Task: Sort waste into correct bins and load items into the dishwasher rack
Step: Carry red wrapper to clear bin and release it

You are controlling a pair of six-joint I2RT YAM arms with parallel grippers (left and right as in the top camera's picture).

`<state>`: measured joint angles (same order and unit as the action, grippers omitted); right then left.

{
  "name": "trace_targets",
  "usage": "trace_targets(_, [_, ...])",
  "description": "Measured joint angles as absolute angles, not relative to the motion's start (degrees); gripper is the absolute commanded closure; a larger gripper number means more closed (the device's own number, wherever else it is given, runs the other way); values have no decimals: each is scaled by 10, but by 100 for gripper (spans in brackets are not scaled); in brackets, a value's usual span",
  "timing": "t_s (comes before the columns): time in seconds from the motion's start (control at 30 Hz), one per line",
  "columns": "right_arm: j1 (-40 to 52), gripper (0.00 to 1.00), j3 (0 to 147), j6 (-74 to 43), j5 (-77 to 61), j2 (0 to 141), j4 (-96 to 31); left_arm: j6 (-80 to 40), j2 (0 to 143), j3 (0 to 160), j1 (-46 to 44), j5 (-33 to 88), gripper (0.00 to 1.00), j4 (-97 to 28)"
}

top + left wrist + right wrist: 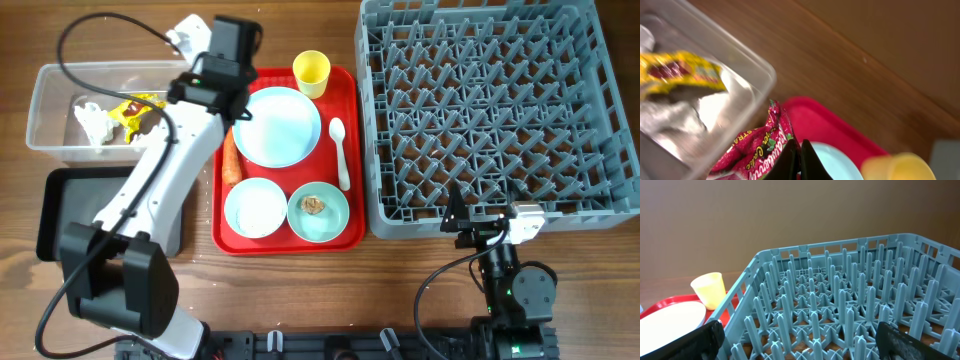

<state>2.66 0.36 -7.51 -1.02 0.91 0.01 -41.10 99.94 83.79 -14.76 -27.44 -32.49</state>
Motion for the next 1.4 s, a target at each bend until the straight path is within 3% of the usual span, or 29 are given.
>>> trace_targets(0.23, [27,0,4,-75,-10,9,0,-386,1000,838,-46,-293,96,-289])
trace_targets(0.43, [27,0,4,-75,-10,9,0,-382,1026,838,60,-163,96,-256])
trace_targets(0.6, [27,0,4,-75,-10,9,0,-365,1086,838,87,-92,95,-251])
trace_targets(0.8, [27,0,4,-75,-10,9,0,-358,1101,839,88,-67,57,-246])
trace_targets(0.9, [27,0,4,-75,-10,9,0,-353,1101,839,88,-63,45,-246])
trace_targets(1.2, [27,0,4,-75,-10,9,0,-294,1086,839,86,-31,30,-255])
trace_targets(1.4, [27,0,4,-75,-10,9,0,-243,947,841,48,17,28,-310])
